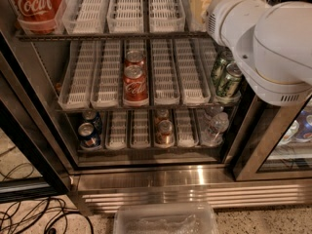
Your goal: Pick water bottle from top shelf of fridge
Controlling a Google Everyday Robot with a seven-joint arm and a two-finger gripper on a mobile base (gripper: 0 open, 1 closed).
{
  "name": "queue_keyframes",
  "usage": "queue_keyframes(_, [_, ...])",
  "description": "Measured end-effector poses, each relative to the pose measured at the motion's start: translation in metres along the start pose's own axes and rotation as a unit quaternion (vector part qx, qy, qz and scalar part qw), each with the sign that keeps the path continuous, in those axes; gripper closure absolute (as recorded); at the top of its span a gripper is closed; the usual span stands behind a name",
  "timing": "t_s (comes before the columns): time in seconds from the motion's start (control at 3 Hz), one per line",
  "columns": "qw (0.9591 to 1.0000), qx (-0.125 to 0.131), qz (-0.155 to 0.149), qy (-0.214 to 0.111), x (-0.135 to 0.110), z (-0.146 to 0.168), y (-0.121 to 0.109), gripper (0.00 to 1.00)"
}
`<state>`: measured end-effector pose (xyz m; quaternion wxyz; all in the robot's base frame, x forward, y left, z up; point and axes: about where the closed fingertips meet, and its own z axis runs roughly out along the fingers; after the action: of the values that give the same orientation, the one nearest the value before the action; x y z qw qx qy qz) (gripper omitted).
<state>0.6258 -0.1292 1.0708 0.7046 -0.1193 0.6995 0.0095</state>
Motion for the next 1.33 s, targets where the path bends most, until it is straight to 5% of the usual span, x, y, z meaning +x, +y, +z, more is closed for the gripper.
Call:
queue_keyframes(0.67, [1.0, 0.0, 0.0, 0.0, -0.004, 0.0, -0.001, 1.0])
queue_keyframes(1.33, [0.9986, -0.012, 0.043, -0.03, -0.041, -0.005, -0.004, 1.0])
